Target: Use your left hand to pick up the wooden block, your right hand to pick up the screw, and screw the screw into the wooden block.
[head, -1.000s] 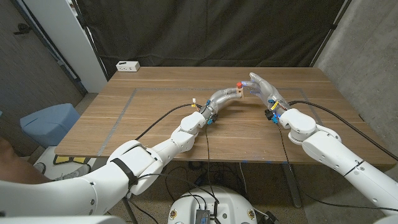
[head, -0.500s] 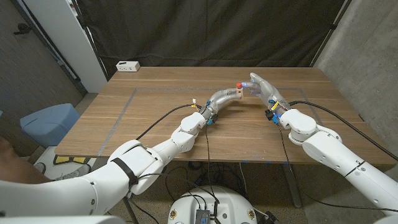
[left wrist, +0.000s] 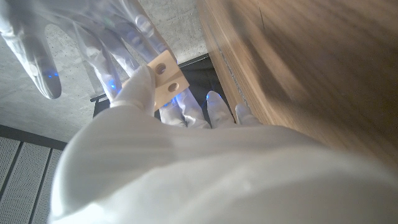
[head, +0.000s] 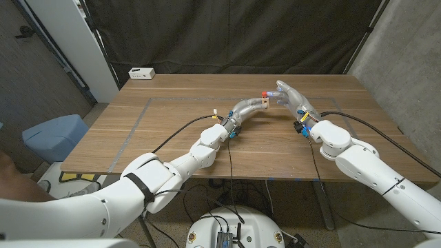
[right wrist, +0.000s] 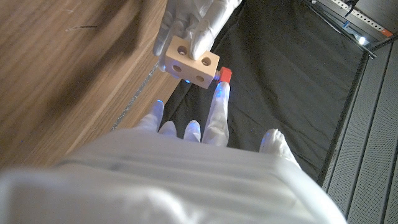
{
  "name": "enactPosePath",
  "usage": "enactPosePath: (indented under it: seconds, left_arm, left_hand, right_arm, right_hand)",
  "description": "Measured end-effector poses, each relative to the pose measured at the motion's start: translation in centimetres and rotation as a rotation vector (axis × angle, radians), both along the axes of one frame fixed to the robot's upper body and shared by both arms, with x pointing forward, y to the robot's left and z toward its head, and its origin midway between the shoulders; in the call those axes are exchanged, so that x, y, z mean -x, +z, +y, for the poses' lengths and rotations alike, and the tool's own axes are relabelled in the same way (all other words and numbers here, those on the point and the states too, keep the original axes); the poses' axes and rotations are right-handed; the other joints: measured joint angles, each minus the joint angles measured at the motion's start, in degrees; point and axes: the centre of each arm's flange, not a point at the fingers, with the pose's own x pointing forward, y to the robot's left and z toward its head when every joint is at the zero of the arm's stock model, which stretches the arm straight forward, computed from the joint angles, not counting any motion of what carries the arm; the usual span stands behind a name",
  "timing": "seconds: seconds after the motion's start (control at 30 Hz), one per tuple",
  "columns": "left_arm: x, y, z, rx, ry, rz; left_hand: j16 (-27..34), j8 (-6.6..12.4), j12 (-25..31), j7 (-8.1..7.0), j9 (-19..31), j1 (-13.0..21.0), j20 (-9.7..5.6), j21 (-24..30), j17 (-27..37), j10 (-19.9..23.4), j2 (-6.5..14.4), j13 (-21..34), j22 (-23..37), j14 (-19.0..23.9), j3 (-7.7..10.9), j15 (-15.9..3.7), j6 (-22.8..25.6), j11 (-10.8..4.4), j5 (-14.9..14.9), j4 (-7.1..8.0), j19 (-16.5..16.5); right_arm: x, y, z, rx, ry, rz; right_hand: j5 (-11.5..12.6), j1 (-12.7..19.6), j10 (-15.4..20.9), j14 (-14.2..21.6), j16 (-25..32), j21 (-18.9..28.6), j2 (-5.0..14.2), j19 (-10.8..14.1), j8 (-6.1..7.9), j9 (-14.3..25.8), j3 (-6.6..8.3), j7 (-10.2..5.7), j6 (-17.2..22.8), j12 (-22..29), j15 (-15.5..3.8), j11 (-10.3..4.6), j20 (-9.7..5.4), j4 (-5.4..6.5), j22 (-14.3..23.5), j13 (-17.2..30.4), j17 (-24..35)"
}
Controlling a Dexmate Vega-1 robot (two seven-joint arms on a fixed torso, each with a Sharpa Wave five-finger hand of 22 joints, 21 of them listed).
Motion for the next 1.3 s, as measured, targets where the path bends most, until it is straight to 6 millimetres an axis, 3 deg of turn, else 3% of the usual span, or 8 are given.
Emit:
enactPosePath:
  seconds: [0.83, 1.07, 1.3]
  left_arm:
    - [-0.24, 0.27, -0.08, -0.007, 0.0, 0.006]
    - [-0.31, 0.32, -0.05, -0.008, 0.001, 0.007]
    - [-0.33, 0.39, -0.07, -0.009, 0.001, 0.008]
  left_hand:
    - [0.0, 0.0, 0.0, 0.0, -0.04, -0.56, 0.0, 0.0, 0.0, 0.0, 0.03, -0.02, 0.0, 0.0, 0.0, 0.0, 0.0, 0.0, -0.05, 0.0, 0.0]
    - [0.0, 0.0, 0.0, 0.0, -0.03, -0.49, 0.0, 0.0, 0.0, 0.0, 0.09, -0.02, 0.0, 0.0, 0.0, 0.0, 0.0, 0.0, -0.17, 0.0, 0.0]
    - [0.0, 0.0, 0.0, 0.0, -0.02, -0.49, 0.0, 0.0, 0.0, 0.0, 0.08, -0.02, 0.0, 0.0, 0.0, 0.0, 0.0, 0.0, 0.01, 0.0, 0.0]
  right_arm:
    - [-0.74, 0.45, 0.38, 0.039, 0.07, 0.003]
    - [-0.8, 0.33, 0.14, 0.021, 0.057, 0.002]
    - [-0.52, 0.35, -0.27, 0.001, 0.028, -0.006]
  right_hand:
    - [0.0, 0.0, -0.54, -0.22, -0.24, -0.51, 0.0, -1.15, -0.91, 0.01, 0.0, -0.6, -1.03, -0.48, -0.21, -0.53, 0.51, 0.0, 0.0, 0.0, 0.01]
    - [0.0, 0.39, 2.16, 0.18, 0.01, -0.39, 0.38, -0.47, 0.01, 0.01, 0.24, 0.35, 3.43, -0.02, -0.3, 0.1, -0.07, -0.24, 0.0, 0.0, 0.01]
    - [0.0, 0.39, 3.2, 1.25, 0.22, -0.22, 0.38, 0.62, 0.21, 0.15, 0.24, 0.52, 4.0, 0.0, -0.19, 1.15, -0.21, -0.24, 0.0, 0.0, 0.01]
